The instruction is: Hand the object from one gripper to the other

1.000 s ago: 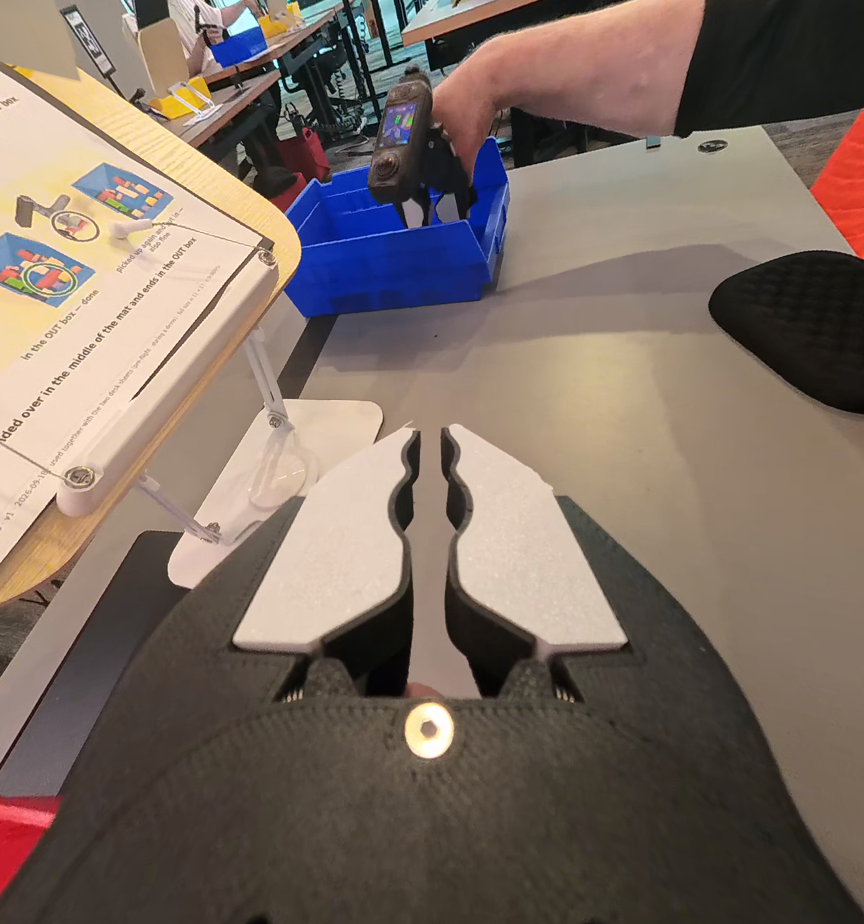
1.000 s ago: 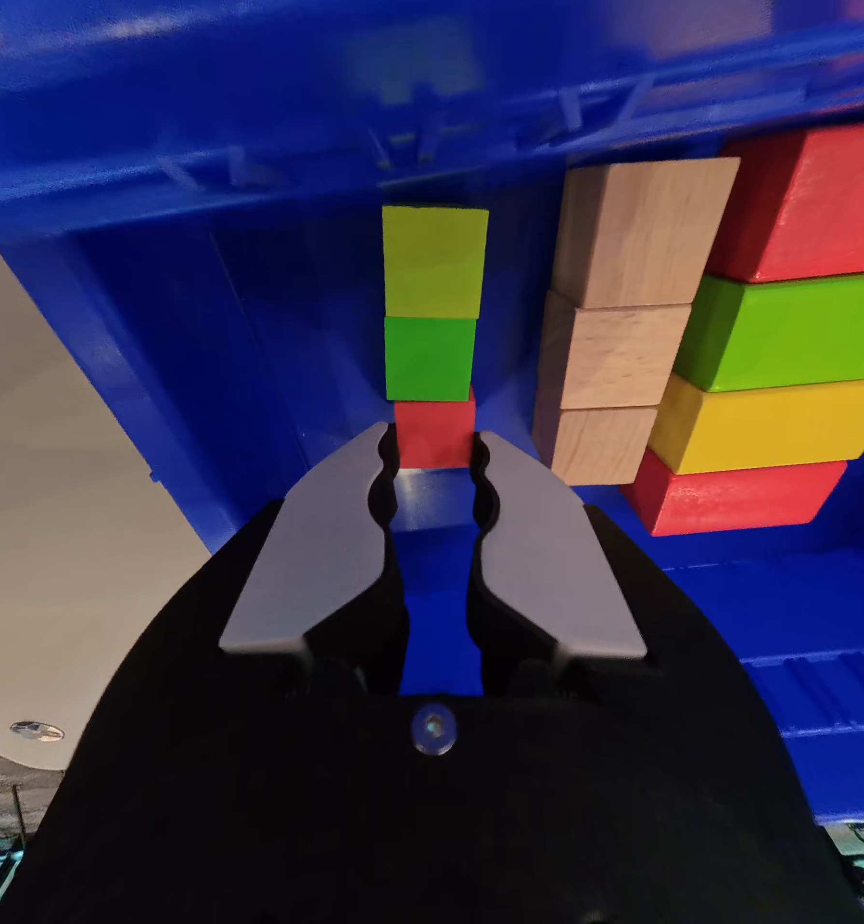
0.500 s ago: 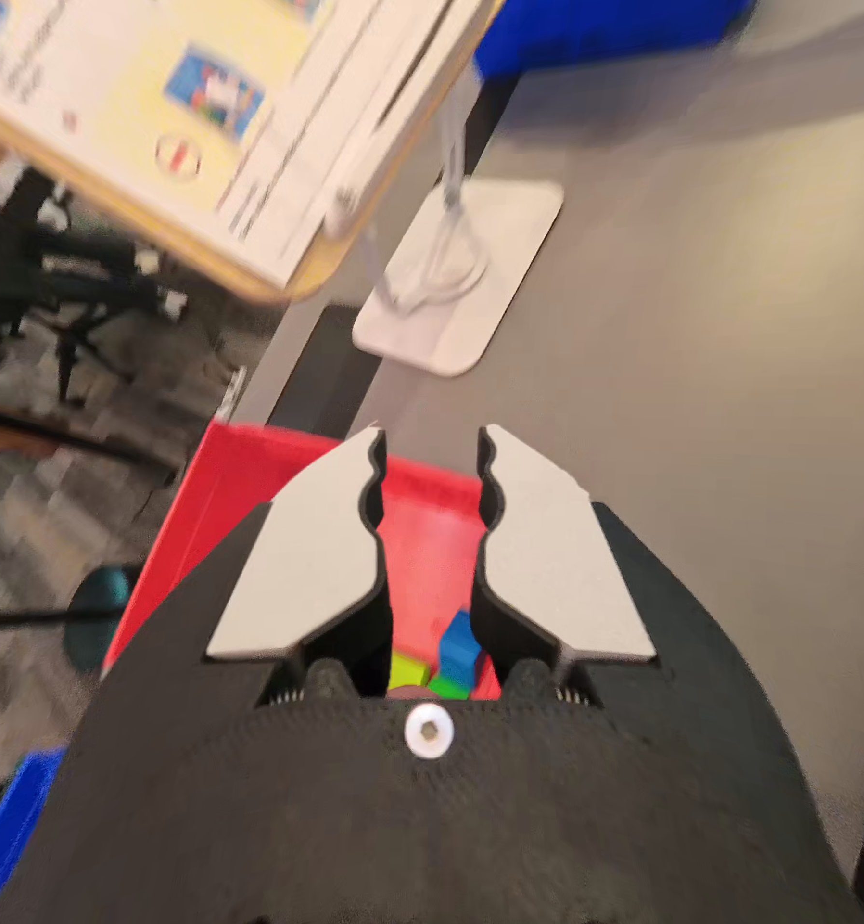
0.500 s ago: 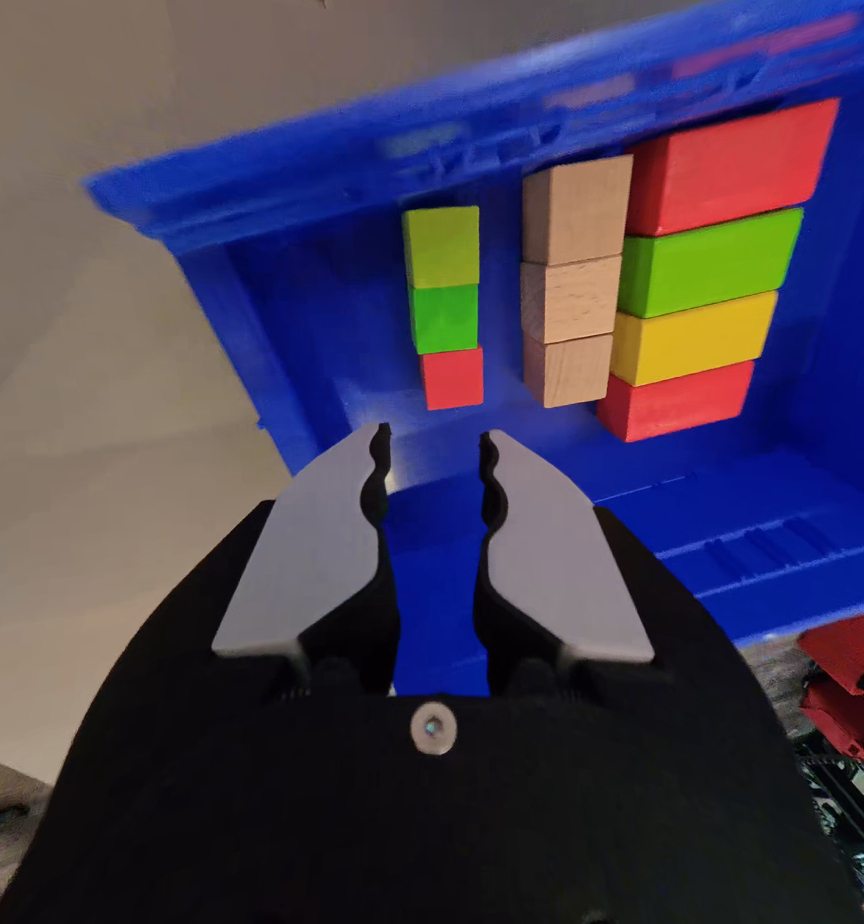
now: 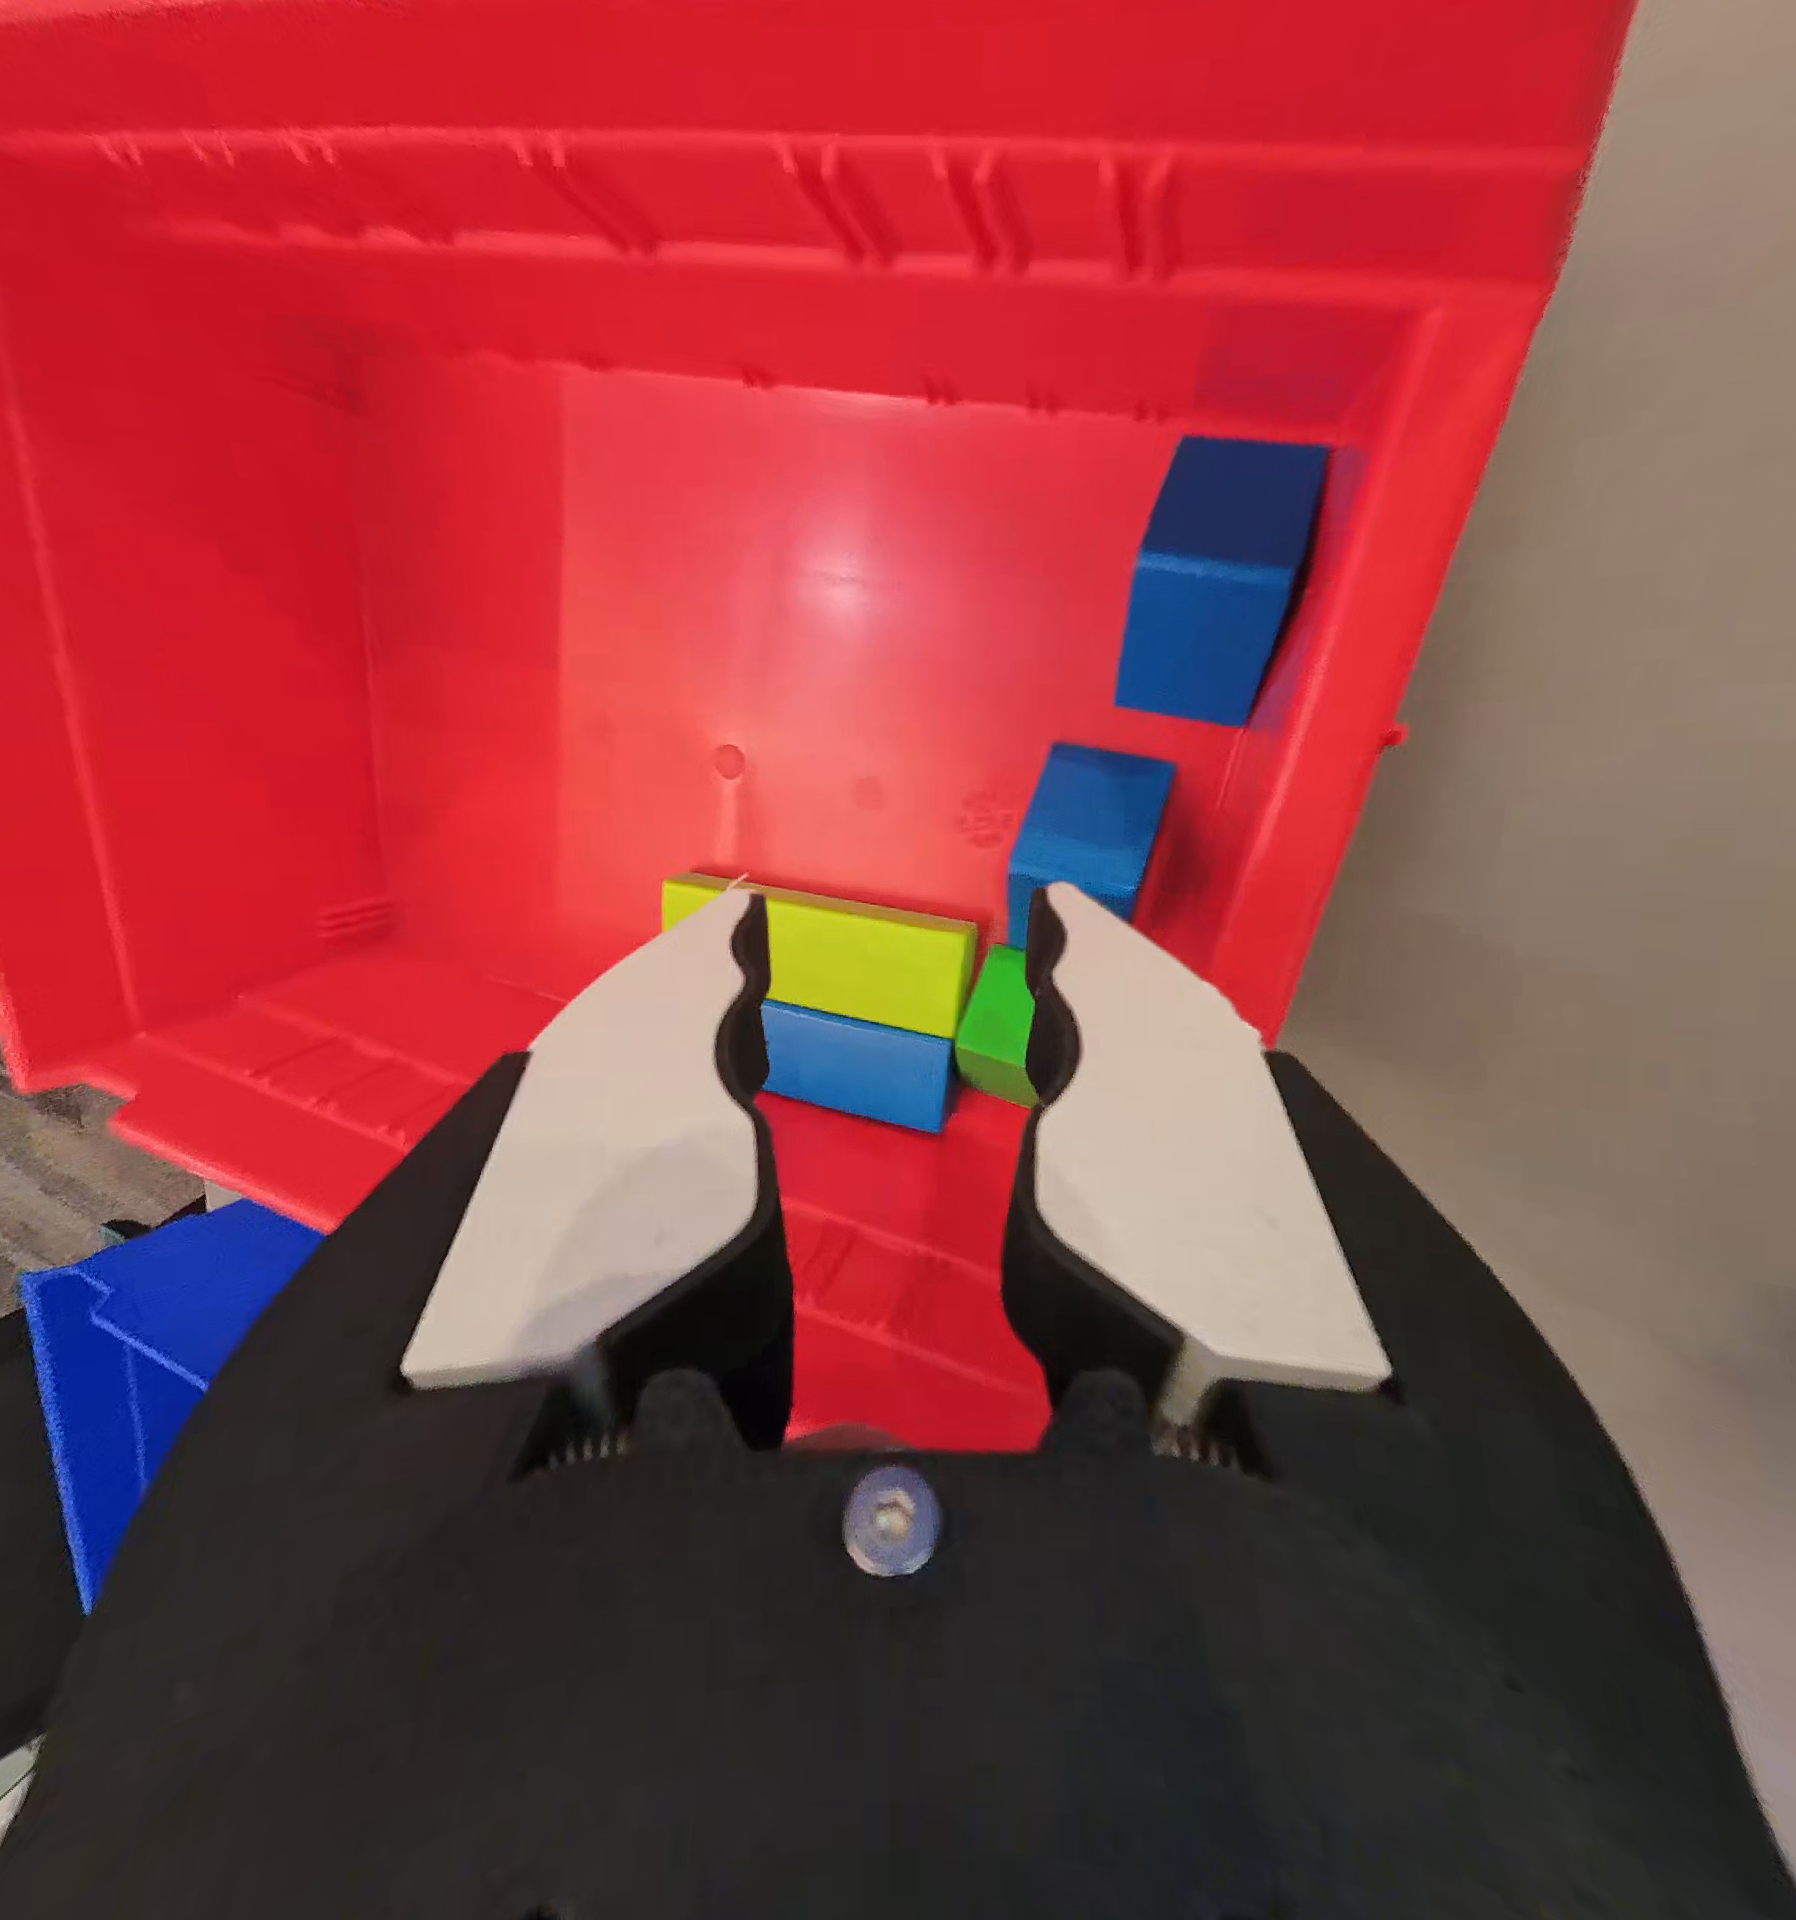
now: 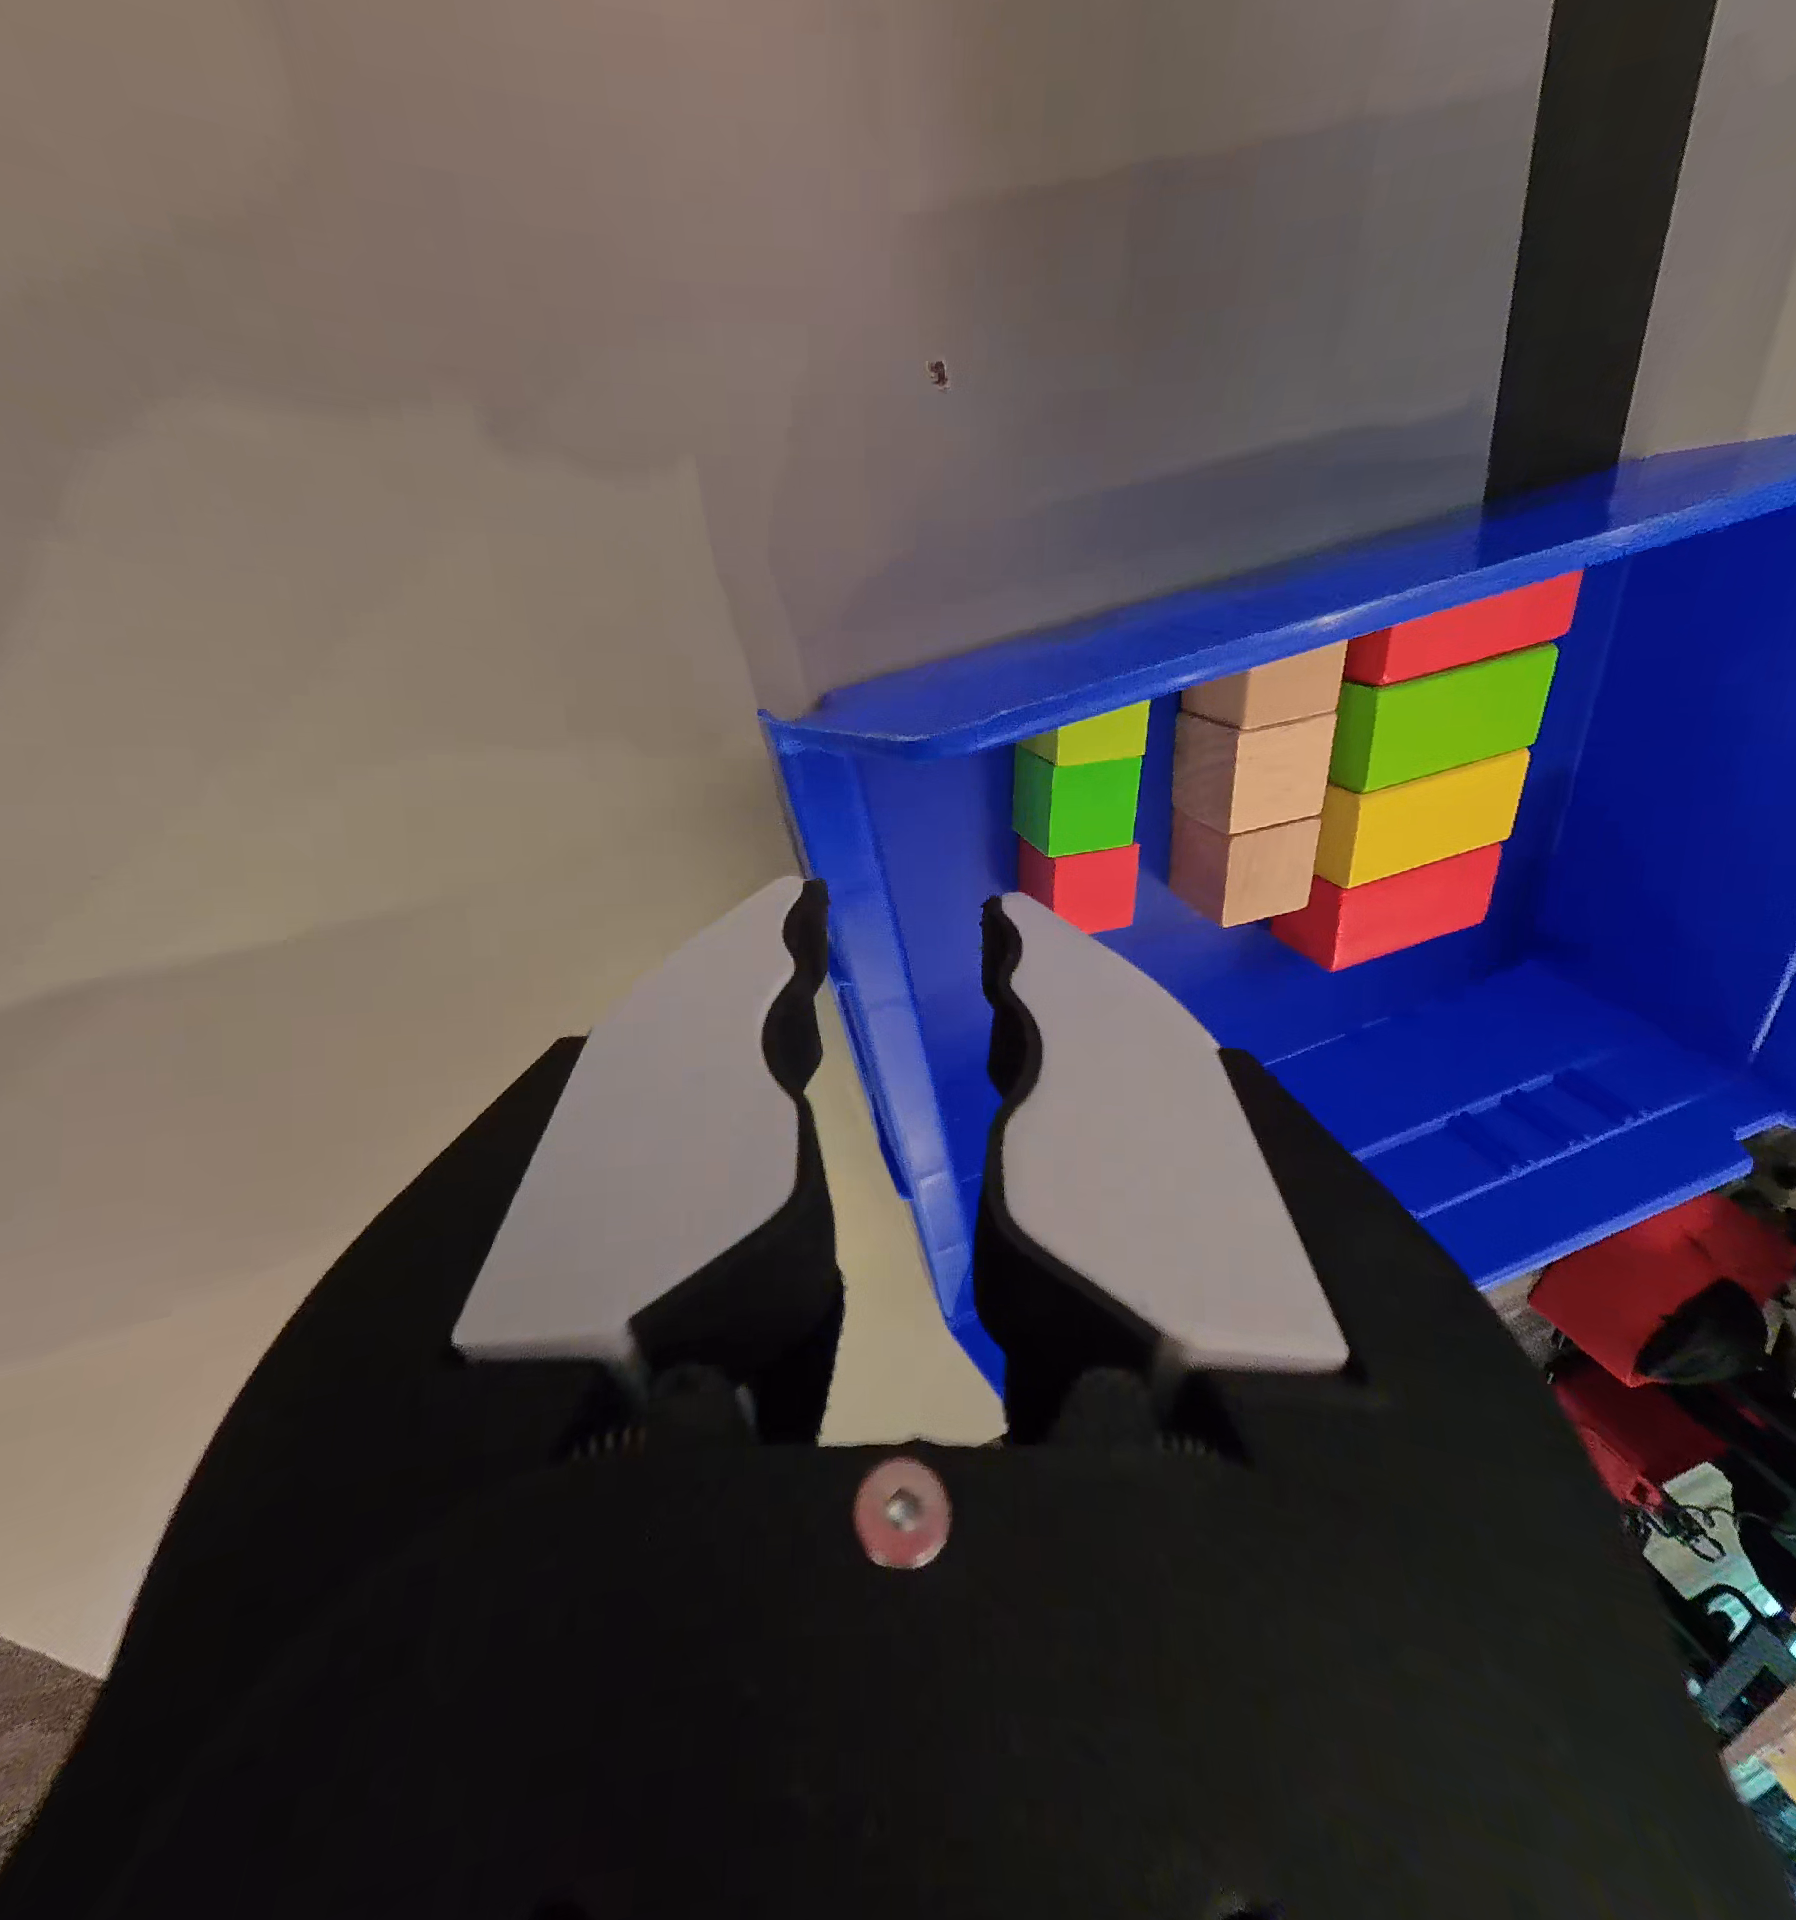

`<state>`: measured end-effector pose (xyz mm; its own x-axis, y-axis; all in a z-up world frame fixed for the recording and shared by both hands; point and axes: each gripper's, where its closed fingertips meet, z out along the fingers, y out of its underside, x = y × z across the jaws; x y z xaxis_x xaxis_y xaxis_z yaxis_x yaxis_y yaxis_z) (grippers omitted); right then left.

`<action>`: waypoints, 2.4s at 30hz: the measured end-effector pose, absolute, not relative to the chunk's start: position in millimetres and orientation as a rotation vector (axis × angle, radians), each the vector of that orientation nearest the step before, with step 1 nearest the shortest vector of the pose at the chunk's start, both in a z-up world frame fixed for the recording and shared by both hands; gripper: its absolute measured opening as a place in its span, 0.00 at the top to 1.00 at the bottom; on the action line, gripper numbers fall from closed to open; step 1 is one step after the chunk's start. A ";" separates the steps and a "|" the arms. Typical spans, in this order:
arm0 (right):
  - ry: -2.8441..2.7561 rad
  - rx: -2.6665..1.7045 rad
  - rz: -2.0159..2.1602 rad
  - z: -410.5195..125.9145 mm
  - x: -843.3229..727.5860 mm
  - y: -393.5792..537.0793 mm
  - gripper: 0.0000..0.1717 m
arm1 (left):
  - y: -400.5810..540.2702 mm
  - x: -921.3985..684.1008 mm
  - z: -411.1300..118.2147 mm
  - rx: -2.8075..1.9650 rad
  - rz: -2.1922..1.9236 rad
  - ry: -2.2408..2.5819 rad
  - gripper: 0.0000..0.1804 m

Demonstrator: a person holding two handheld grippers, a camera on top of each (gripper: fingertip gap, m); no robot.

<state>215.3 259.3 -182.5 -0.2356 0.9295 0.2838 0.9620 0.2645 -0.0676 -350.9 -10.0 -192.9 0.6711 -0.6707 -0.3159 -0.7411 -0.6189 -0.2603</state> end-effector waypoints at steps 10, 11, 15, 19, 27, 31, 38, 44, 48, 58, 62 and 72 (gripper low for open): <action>-2.153 -1.820 -0.256 -162.9 212.4 250.5 0.85 | 4.6 -307.0 -190.3 -2.387 0.073 1.260 0.73; -2.148 -1.827 -0.260 -160.2 210.3 248.3 0.85 | 3.5 -302.7 -196.6 -2.393 0.057 1.297 0.73; -2.164 -1.820 -0.315 -152.1 200.5 241.0 0.86 | 6.1 -294.1 -219.3 -2.425 -0.009 1.370 0.72; -2.167 -1.791 -0.329 -145.8 185.8 236.8 0.85 | 15.7 -307.8 -219.2 -2.444 0.020 1.342 0.71; -2.179 -1.711 -0.283 -147.8 161.8 227.4 0.85 | 25.1 -386.6 -213.2 -2.613 0.235 1.288 0.59; -2.194 -1.667 -0.245 -152.2 155.6 219.4 0.85 | 14.2 -405.6 -235.0 -2.750 0.334 1.422 0.49; -2.212 -1.608 -0.185 -162.8 151.2 208.7 0.85 | 4.4 -410.9 -255.9 -2.960 0.243 1.388 0.39; -2.200 -1.598 -0.151 -169.4 154.0 207.9 0.86 | -5.8 -408.8 -268.0 -3.091 0.248 1.372 0.37; -2.199 -1.583 -0.133 -172.9 153.7 205.2 0.86 | -7.3 -410.1 -271.3 -3.183 0.226 1.294 0.40; -2.195 -1.552 -0.115 -172.8 154.9 199.0 0.87 | 6.6 -411.9 -273.2 -3.240 0.220 1.137 0.43; -2.189 -1.548 -0.107 -171.2 155.8 197.8 0.87 | 24.8 -401.0 -273.9 -3.179 0.201 1.134 0.43; -2.186 -1.534 -0.093 -173.6 155.1 194.4 0.87 | 15.4 -410.3 -274.6 -3.108 0.206 1.271 0.42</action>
